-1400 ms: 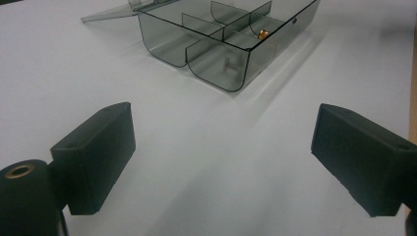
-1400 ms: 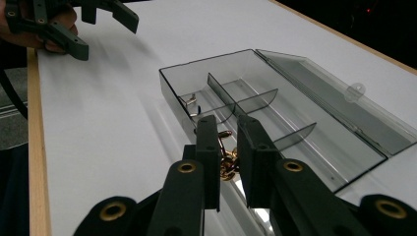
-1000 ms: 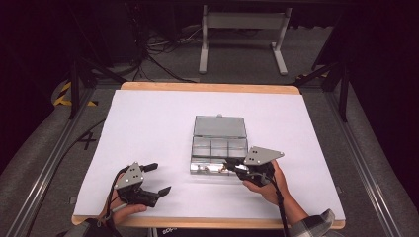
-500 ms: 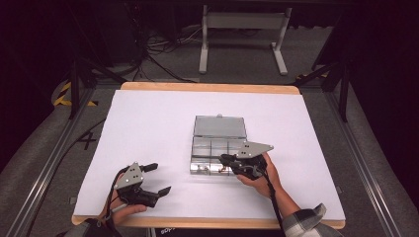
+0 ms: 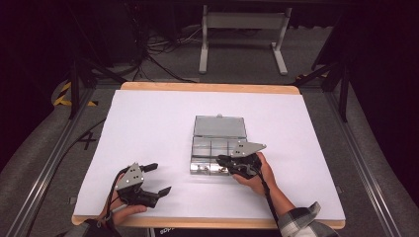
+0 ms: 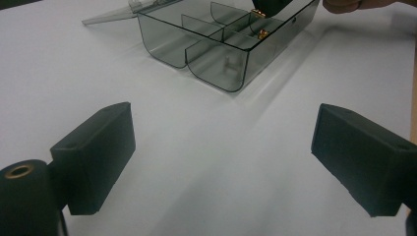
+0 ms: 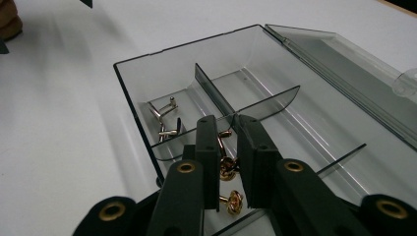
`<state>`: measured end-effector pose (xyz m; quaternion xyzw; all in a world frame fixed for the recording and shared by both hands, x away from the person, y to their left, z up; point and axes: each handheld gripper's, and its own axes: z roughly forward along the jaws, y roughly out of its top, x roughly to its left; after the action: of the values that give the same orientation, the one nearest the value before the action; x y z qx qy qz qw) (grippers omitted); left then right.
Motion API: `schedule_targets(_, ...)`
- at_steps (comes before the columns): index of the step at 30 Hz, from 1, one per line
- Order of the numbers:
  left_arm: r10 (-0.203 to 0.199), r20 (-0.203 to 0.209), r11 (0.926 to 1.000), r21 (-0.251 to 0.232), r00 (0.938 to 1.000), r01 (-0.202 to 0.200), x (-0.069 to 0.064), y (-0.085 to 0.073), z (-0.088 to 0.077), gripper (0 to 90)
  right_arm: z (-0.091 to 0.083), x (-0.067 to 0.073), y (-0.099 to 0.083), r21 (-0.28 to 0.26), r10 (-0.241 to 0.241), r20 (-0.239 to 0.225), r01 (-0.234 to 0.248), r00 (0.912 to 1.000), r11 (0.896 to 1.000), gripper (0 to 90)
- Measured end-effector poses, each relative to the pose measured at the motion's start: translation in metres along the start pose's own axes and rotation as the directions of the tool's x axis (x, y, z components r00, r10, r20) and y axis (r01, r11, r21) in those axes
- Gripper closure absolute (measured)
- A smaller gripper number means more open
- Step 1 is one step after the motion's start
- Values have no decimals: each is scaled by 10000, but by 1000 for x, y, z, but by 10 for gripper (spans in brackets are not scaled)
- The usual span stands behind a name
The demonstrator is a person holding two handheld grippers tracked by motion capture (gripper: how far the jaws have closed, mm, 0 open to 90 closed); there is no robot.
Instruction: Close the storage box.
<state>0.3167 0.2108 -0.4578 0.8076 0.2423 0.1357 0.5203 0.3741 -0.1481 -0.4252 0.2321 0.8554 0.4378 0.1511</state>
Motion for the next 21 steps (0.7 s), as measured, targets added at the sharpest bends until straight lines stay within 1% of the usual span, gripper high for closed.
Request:
schedule_targets(6, 48, 17, 10000, 8, 10000, -48, 0, 0, 0, 97, 3, 0, -2, 177, 3, 5, -3, 10000, 9998, 801)
schedule_targets(16, 56, 47, 10000, 56, 10000, -57, -1, 0, 1, 97, 5, 0, -4, 251, 96, 52, -97, 9999, 9996, 797)
schedule_targets(21, 80, 59, 10000, 45, 10000, -80, -1, 0, 0, 97, 6, -1, -5, 154, 105, 176, -108, 9998, 9998, 794)
